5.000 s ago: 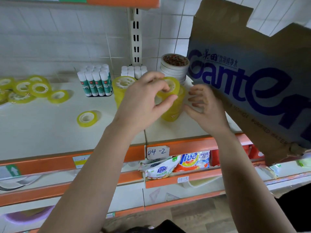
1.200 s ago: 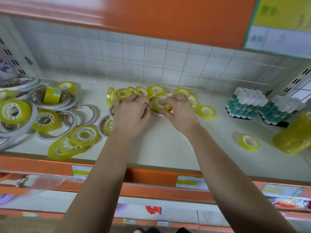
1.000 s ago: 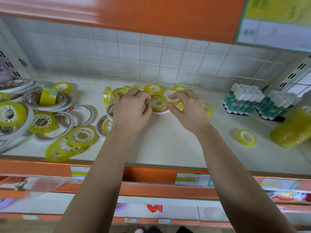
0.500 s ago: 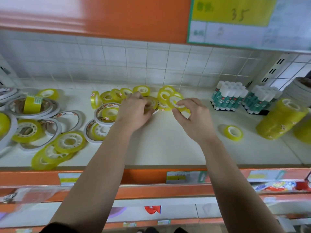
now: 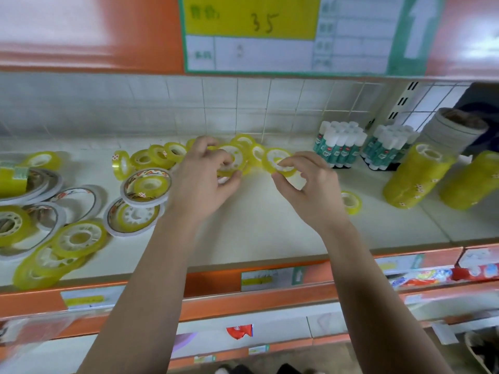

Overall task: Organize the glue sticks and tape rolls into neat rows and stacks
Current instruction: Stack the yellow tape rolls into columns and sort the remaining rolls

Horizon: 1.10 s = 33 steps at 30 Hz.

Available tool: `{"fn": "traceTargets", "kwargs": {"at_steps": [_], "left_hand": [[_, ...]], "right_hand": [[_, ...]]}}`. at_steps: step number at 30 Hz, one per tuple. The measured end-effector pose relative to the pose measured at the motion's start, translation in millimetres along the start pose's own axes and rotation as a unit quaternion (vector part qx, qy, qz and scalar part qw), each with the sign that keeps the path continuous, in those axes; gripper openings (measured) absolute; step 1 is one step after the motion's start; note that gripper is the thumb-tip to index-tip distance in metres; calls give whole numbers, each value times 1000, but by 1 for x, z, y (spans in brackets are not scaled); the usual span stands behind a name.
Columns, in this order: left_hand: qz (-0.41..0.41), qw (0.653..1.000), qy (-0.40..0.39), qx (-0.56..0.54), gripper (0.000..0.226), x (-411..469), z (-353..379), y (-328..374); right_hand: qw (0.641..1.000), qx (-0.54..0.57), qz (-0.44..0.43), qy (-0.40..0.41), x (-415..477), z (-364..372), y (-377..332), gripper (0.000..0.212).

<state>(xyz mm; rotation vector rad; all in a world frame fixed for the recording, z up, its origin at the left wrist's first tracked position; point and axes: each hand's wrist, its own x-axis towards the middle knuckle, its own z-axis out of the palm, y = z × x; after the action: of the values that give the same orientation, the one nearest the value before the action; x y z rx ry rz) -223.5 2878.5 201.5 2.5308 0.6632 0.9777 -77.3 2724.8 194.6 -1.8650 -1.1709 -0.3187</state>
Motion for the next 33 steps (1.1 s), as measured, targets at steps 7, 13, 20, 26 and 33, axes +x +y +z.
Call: {"fn": "traceTargets", "kwargs": {"at_steps": [7, 13, 20, 26, 33], "left_hand": [[14, 1000, 5, -12, 26, 2, 22, 57], [51, 998, -4, -31, 36, 13, 57, 123], [63, 996, -4, -63, 36, 36, 104, 201], [95, 994, -4, -58, 38, 42, 139, 257], [55, 997, -32, -36, 32, 45, 172, 280]], "right_hand": [[999, -15, 3, 38, -6, -52, 26, 21], [998, -22, 11, 51, -8, -120, 61, 24], [995, -39, -34, 82, 6, -198, 107, 21], [994, -44, -36, 96, 10, -244, 153, 21], [995, -46, -30, 87, 1, -270, 190, 23]]}}
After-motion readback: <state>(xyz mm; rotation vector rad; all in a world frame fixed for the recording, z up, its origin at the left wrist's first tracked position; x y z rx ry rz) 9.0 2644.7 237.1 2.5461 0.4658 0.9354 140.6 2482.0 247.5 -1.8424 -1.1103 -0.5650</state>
